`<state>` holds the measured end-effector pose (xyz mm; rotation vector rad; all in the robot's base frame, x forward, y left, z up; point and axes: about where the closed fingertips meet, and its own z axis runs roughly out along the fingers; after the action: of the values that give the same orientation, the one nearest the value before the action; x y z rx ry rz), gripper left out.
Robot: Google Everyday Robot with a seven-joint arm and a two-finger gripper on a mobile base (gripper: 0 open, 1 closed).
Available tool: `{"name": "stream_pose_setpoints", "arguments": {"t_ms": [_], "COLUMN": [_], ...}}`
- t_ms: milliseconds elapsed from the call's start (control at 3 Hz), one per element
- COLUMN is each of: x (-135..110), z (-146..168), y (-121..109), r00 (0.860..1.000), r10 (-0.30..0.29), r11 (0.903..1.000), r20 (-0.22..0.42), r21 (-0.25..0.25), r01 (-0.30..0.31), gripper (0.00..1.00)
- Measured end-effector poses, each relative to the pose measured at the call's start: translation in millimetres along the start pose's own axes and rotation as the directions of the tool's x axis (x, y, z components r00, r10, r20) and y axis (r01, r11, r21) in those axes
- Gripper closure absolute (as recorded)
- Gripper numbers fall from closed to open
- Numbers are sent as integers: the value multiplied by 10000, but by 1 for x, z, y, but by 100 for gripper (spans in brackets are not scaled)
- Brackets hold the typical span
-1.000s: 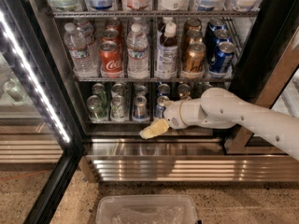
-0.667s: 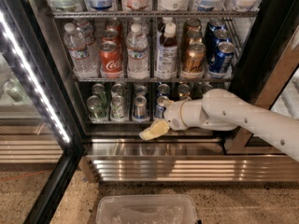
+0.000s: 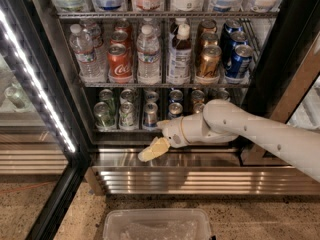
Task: Pick redbull can from bottom shelf of fridge
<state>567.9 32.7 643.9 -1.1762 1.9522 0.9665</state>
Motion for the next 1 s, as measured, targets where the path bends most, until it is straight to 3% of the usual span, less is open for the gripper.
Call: {"name": "stream_pose_setpoints", "arguments": {"t_ms": [333,667,1000], "x": [6,6,6], "z": [28,30,30], "y": [1,2,2], "r00": [9997,9997,9997], "r10": [125,119,119], "r11": [9977,9974,9974], "r20": [-218,-224,-224], "r21": [-669,-713,-713], "r01": [-139,-135,-135], "gripper": [0,0,19]}}
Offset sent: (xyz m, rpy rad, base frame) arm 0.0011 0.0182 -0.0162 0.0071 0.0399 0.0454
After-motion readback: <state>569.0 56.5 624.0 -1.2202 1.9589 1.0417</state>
